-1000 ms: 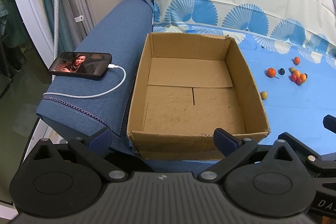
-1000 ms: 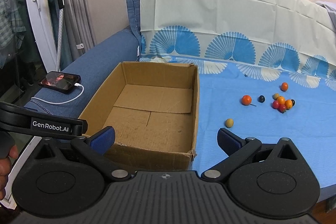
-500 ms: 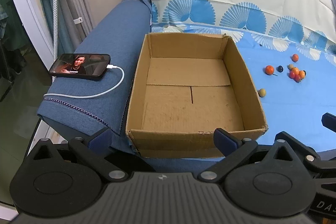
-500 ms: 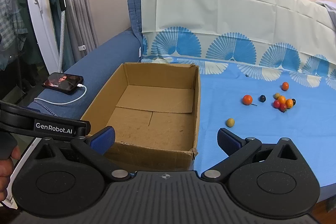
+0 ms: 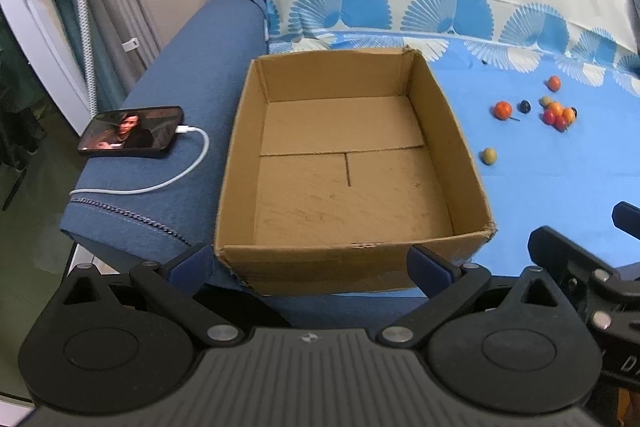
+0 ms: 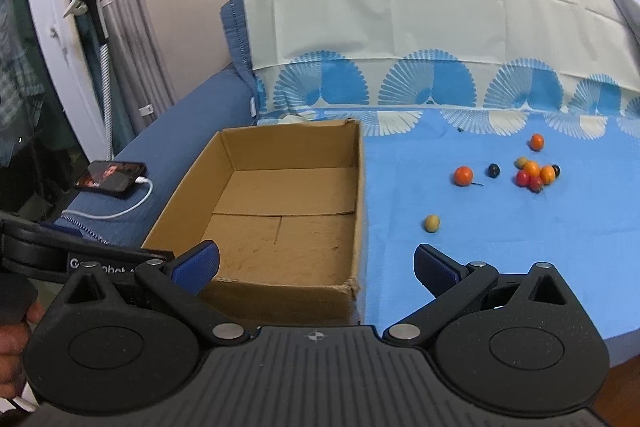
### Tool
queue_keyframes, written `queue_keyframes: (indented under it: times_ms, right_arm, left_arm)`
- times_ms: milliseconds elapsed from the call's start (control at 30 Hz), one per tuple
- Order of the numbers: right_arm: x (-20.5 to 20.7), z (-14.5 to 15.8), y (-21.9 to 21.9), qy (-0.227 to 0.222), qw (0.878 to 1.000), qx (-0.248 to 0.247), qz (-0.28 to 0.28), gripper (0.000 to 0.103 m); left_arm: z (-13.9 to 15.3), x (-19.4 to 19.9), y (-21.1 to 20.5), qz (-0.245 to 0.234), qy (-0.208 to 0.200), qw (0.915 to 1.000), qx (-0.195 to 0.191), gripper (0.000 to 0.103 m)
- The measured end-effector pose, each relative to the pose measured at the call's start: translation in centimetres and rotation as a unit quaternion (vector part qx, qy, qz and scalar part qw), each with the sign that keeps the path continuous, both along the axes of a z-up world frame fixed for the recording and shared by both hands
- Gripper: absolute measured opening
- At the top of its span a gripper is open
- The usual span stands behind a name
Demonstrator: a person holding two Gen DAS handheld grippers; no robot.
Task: Organize fruits
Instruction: 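Grasp the yellow plum with the left tool while the right tool grasps a red cherry tomato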
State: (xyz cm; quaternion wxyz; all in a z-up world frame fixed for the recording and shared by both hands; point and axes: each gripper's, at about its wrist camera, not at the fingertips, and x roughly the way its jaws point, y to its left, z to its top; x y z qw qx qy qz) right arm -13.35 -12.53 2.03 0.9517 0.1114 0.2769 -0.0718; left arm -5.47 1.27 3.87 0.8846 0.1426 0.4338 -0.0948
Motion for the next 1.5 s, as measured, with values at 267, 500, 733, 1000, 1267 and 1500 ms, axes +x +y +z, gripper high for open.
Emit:
queue_keyframes:
  times_ms: [267,500,733,1000,1267,1500]
  right_arm:
    - [-0.4,-1.3,-5.4,0.000,0.998,0.020,-0.061,0.103]
    - [-1.3,-3.2,-14.2,-0.010,0.985,-0.008,-0.171,0.103]
    - [0.5,-7.2,-24.3,0.021,0.968,-0.017,-0.248,0.103]
    - [9.5,-14.7,-34.3,0.054,0.971,0.002,-0.234,0.103]
    - [19.0,-22.0,-38.8,0.099,0.974,0.006,-0.205,0.102]
    - [22.7,-24.5,-38.6,0.116,0.971,-0.057,-0.200,0.102]
  left_arm:
    - [-0.4,1.0,-5.0,-0.040,0.022,0.9989,-0.008,0.103]
    - [-1.7,3.7,-13.9,-0.116,0.050,0.9916,-0.031,0.103]
    - [-7.2,8.8,-23.8,-0.164,0.090,0.9822,-0.014,0.103]
    - [-16.1,15.2,-30.5,-0.158,0.136,0.9778,0.024,0.103]
    - [-22.5,19.1,-32.5,-0.140,0.177,0.9737,0.033,0.103]
    - [-23.8,21.1,-31.7,-0.108,0.188,0.9761,0.015,0.101]
